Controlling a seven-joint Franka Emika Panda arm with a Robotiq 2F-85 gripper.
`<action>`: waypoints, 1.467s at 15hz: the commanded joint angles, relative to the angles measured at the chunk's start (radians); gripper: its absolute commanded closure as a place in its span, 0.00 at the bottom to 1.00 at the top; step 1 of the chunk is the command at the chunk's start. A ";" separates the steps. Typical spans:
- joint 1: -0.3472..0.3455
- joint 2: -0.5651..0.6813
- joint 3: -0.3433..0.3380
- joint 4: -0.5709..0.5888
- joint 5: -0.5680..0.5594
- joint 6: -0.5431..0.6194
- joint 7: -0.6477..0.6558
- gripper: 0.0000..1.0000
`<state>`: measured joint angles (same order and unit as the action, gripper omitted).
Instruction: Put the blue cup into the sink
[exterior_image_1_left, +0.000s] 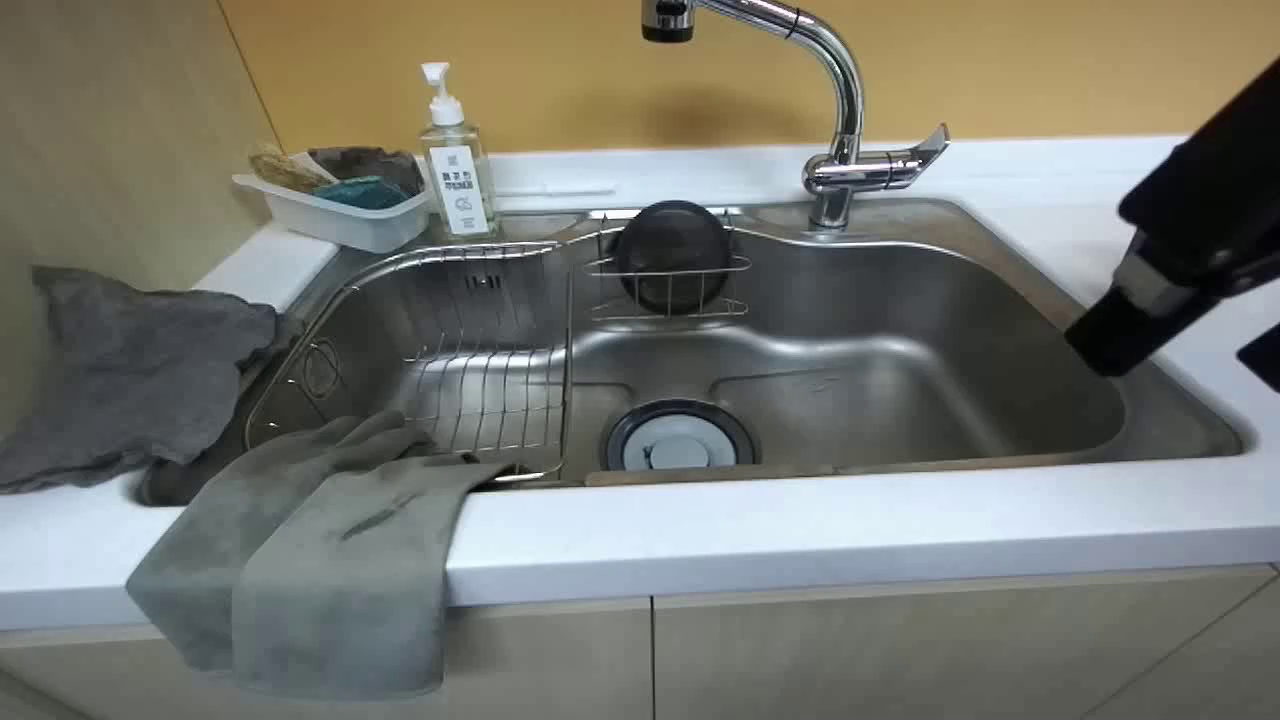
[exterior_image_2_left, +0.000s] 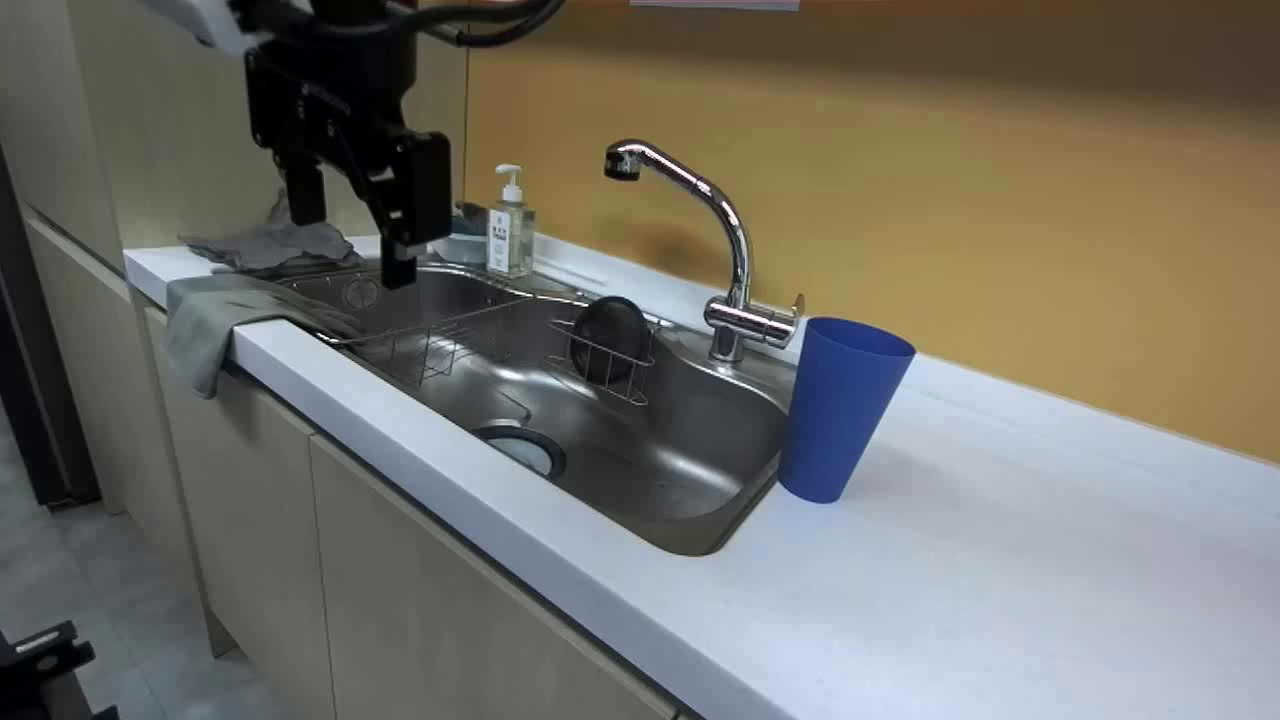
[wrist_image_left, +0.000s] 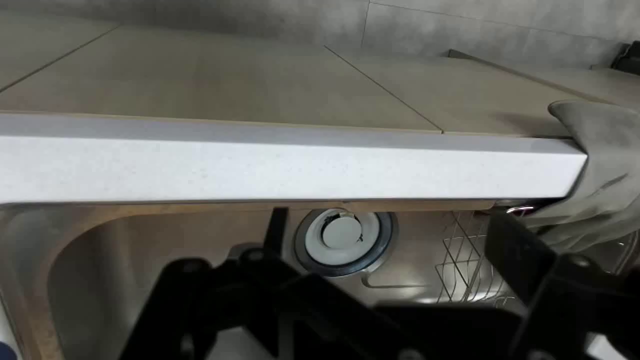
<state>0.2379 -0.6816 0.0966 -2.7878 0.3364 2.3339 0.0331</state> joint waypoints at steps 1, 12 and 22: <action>0.001 0.000 -0.002 0.001 -0.003 -0.002 0.001 0.00; -0.015 0.002 -0.003 0.009 -0.019 0.002 0.002 0.00; -0.218 0.174 -0.062 0.296 -0.287 -0.137 -0.037 0.00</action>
<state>0.0420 -0.6214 0.0557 -2.6340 0.0955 2.2704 0.0134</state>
